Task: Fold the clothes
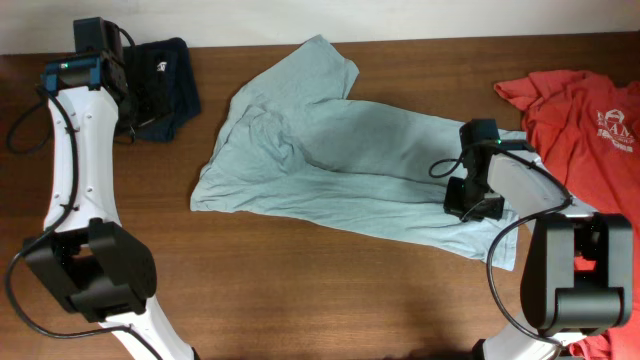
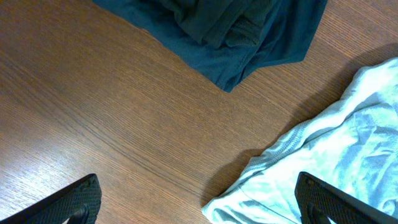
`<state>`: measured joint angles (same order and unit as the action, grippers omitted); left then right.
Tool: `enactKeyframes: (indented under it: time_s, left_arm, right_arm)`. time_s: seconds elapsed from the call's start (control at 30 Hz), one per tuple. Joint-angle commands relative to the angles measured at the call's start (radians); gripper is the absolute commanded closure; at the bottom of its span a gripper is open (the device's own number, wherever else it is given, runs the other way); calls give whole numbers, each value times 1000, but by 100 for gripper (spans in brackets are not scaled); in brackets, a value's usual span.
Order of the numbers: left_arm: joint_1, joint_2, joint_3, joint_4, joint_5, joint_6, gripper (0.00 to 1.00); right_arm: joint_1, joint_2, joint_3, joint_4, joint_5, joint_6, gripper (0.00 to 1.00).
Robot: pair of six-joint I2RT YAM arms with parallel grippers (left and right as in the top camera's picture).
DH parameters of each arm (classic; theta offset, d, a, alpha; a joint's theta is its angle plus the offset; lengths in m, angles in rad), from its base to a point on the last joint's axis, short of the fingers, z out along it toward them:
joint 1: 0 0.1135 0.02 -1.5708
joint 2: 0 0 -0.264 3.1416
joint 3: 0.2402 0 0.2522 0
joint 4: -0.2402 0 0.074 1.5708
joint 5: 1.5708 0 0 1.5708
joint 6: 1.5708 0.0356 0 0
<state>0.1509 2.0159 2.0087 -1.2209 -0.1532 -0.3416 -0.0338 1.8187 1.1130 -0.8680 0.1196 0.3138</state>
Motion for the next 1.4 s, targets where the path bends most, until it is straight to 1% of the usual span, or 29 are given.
enactKeyframes:
  time_s: [0.0,0.33,0.43,0.63,0.77,0.87,0.93,1.0,1.07,1.13,1.37]
  left_arm:
    - [-2,-11,8,1,3,-3,1]
    - [-2,-11,8,1,3,-3,1]
    - [-2,-11,8,1,3,-3,1]
    - [-2,-11,8,2,3,-3,1]
    - [-2,-11,8,2,3,-3,1]
    - [-2,-11,8,1,3,-3,1]
    - [-2,-11,8,1,3,-3,1]
    - [-2,-11,8,2,3,-3,1]
    - [-2,-11,8,1,3,-3,1]
    - [-2,-11,8,1,3,-3,1]
    - [-2,-11,8,1,3,-3,1]
  right_arm:
    - [-23,-10,-35,20,51,18,96]
    - [-87,-10,-80,199,121,16,94]
    - [-106,-10,-80,272,129,-3,89]
    - [-142,-10,-57,314,133,-22,81]
    - [-171,-10,-51,348,159,-28,80]
    - [-198,-10,-40,366,159,-87,77]
    - [-209,-12,-12,344,159,-122,76]
    - [-216,-18,33,295,154,-123,73]
    - [-216,-24,105,210,136,-123,70]
    - [-215,-28,164,140,120,-123,65]
    - [-249,-28,339,-76,117,-114,57]
